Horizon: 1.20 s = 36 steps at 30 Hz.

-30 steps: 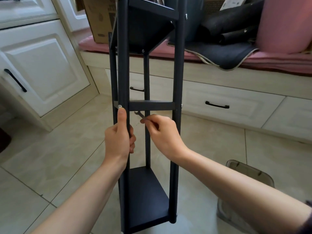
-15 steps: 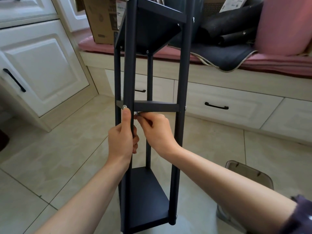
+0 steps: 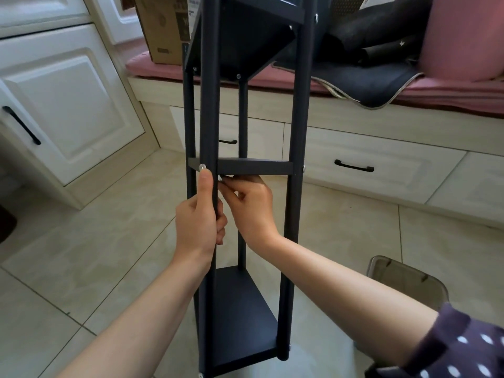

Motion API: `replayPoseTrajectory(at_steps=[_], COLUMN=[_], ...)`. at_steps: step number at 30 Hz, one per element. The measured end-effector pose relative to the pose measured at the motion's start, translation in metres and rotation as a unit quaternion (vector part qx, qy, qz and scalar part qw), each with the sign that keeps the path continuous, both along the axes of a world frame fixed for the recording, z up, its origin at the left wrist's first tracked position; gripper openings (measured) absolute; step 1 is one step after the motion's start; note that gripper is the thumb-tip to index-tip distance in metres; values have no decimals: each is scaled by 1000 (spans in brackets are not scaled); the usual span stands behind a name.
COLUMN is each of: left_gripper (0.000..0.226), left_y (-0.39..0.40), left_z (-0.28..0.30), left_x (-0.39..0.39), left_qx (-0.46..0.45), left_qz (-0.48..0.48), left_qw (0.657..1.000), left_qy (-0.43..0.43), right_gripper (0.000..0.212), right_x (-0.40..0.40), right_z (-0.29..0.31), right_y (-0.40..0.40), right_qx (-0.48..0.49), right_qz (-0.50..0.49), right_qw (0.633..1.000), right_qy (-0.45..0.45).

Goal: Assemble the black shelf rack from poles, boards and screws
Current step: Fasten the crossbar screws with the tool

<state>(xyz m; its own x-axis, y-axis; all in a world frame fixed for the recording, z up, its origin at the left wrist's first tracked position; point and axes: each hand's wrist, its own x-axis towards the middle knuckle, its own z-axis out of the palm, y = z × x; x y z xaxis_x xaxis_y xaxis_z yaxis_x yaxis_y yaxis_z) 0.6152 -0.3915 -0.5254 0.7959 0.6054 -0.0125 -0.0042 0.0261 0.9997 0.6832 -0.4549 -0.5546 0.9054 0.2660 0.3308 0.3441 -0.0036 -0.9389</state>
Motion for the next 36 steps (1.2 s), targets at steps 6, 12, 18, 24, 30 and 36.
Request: replayPoseTrajectory(at_steps=[6, 12, 18, 24, 30, 36], left_gripper=[80, 70, 68, 72, 66, 76], left_y=[2, 9, 12, 12, 7, 7], left_z=[-3, -7, -8, -5, -3, -4], left_x=[0, 1, 2, -1, -6, -12], left_qx=[-8, 7, 6, 1, 0, 0], left_qz=[-1, 4, 5, 12, 16, 21], left_qw=[1000, 1000, 1000, 1000, 1000, 1000], left_qy=[-8, 1, -10, -5, 0, 1], right_gripper=[14, 15, 13, 21, 17, 18], right_x=[4, 8, 8, 4, -12, -12], right_z=[-10, -19, -19, -12, 4, 22], right_y=[11, 24, 29, 8, -18, -40], right_qx=[14, 38, 53, -25, -65, -124], right_qz=[-29, -52, -22, -4, 33, 49], right_qw=[997, 992, 996, 998, 995, 989], right_qy=[-76, -110, -73, -59, -71, -71])
